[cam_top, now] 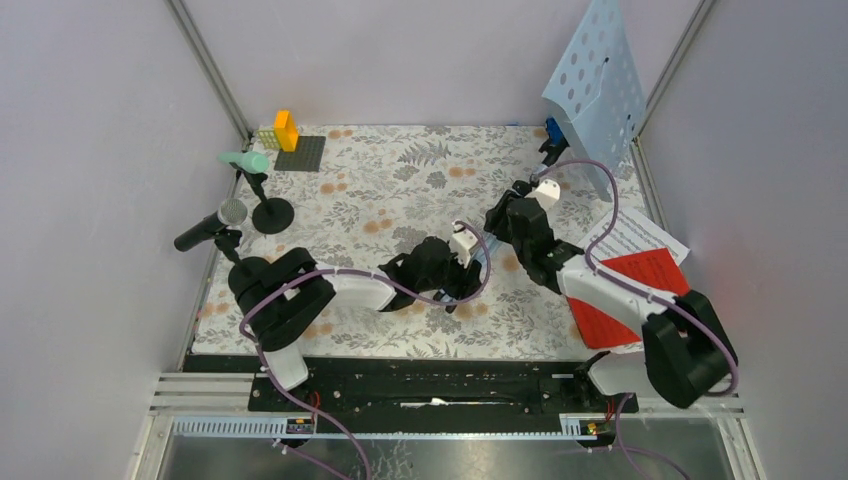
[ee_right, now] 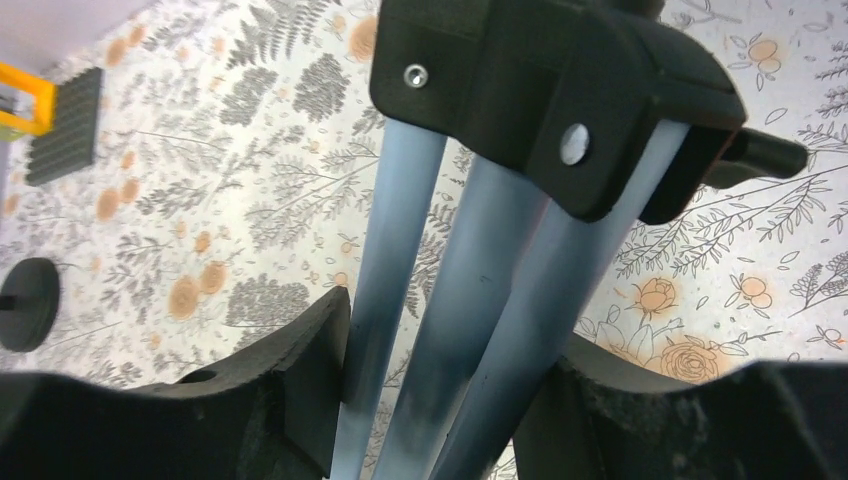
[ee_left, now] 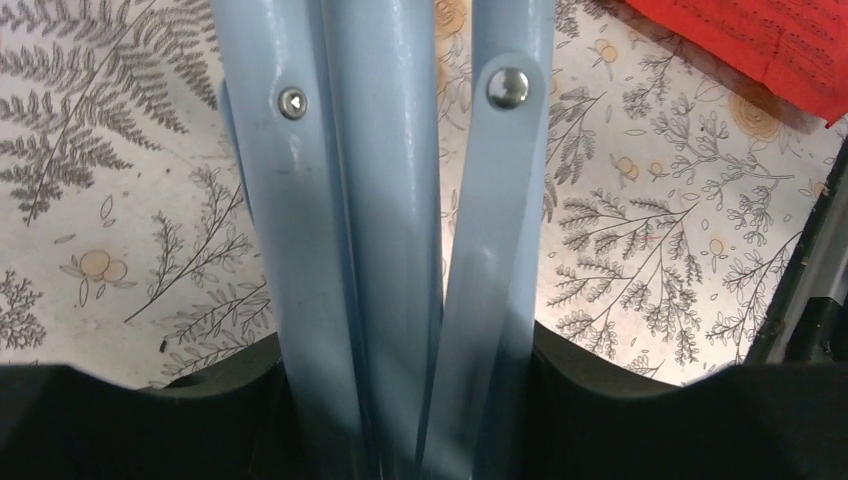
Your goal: Pack up the instrument practice props
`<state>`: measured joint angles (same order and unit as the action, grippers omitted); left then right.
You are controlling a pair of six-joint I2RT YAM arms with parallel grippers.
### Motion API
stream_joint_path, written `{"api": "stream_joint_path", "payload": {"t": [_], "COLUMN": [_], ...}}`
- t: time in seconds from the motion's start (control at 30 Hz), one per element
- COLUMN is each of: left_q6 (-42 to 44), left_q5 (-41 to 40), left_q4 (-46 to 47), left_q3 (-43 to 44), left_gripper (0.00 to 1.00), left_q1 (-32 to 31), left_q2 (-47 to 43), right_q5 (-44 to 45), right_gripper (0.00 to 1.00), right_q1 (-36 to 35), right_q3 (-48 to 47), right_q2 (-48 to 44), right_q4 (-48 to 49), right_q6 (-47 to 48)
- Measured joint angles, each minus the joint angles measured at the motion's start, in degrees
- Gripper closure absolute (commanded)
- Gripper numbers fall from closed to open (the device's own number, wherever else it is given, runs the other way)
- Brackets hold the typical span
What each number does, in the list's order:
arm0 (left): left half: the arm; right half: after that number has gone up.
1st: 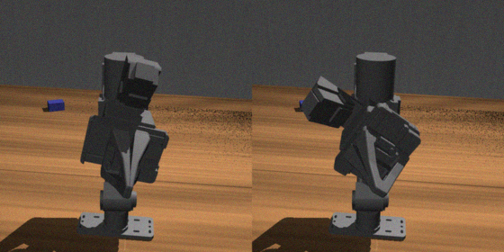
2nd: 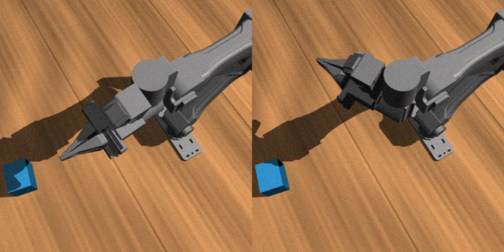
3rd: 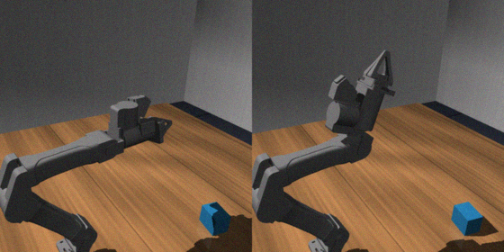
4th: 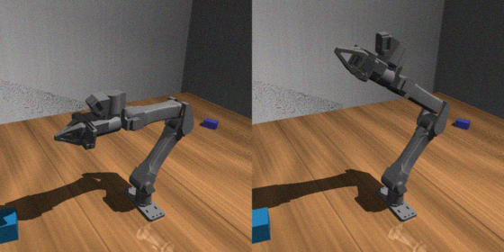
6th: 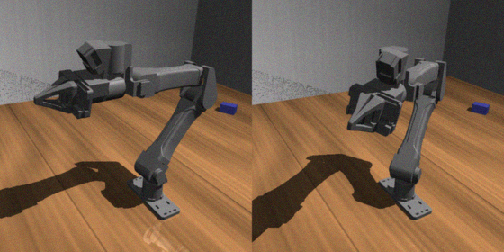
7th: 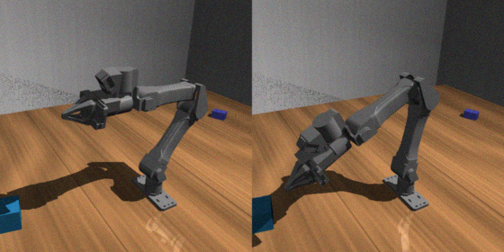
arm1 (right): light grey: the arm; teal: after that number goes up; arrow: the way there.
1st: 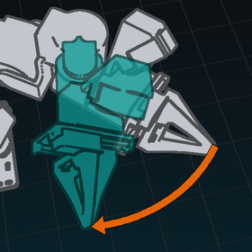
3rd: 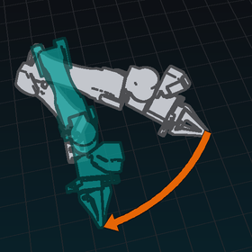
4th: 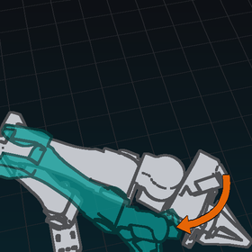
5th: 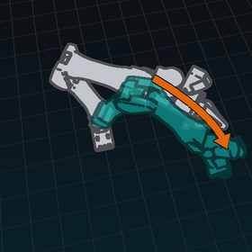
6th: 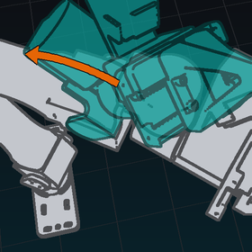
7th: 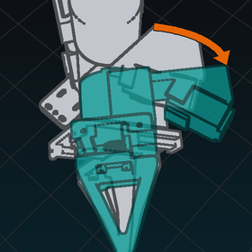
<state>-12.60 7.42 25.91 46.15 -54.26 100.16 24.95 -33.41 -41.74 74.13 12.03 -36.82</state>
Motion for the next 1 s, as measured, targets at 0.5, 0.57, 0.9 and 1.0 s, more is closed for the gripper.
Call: {"api": "stream_joint_path", "payload": {"t": [0.5, 0.57, 0.9, 1.0], "left_q6": [-8.83, -10.97, -19.21, -20.74], "left_q5": [3.89, 3.28, -0.44, -0.68], "left_q4": [-0.61, 1.27, 7.34, 8.92], "left_q3": [-7.34, -9.70, -16.33, -17.46], "left_gripper": [1.00, 1.00, 1.00, 1.00], "left_q1": [6.19, 6.69, 7.52, 7.85], "left_q2": [-2.45, -3.78, -6.93, -7.13], "right_q5": [-11.21, -13.64, -16.48, -16.94], "right_gripper": [1.00, 1.00, 1.00, 1.00], "right_q1": [0.46, 0.04, -3.65, -3.89], "right_q3": [-11.15, -13.25, -23.32, -24.94], "right_q2": [21.27, 23.52, 31.43, 32.83], "right_q4": [0.26, 0.17, -4.00, -5.05], "right_q6": [-0.61, 0.09, 5.14, 5.33]}}
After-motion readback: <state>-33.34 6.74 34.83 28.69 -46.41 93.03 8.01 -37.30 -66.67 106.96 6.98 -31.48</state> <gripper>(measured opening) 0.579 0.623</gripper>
